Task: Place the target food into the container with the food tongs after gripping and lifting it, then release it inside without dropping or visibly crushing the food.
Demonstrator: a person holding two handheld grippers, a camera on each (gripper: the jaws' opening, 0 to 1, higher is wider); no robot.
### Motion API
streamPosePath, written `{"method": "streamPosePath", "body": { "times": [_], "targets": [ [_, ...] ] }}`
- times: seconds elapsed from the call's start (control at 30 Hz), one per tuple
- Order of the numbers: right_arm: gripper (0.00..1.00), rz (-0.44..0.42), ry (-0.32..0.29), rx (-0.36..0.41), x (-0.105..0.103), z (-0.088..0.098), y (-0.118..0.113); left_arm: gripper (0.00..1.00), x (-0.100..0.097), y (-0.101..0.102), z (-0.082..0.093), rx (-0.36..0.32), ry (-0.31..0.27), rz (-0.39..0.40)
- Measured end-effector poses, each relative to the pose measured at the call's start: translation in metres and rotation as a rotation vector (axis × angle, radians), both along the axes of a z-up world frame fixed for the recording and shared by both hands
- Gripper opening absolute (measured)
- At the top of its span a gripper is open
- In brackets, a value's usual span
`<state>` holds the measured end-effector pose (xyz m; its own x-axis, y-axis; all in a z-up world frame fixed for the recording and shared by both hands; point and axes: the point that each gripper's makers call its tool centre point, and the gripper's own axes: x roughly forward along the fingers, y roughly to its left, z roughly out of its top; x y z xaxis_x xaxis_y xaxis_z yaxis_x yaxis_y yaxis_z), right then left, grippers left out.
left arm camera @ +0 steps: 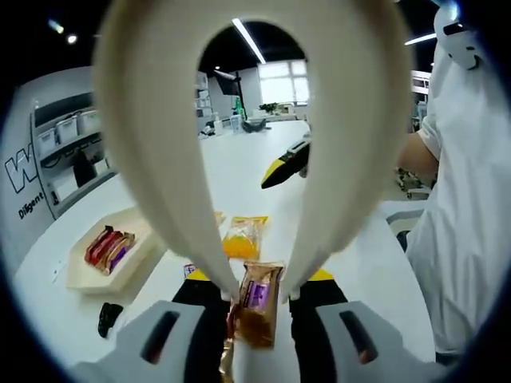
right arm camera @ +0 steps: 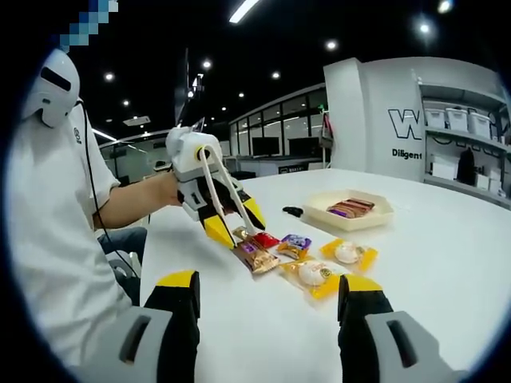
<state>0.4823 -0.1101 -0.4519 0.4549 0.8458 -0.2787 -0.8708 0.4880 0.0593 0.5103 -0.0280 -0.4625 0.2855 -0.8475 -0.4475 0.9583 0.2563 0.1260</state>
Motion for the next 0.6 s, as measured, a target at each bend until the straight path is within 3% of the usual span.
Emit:
{"method": "streamPosePath", "body": {
  "times": [0.6],
  "targets": [
    [0.69, -0.002, 0.007, 0.004, 0.0, -0.0022, -0.0019, 0.28, 0.0045, -0.008, -0.0085, 0.026, 0.01, -0.036]
  ]
}}
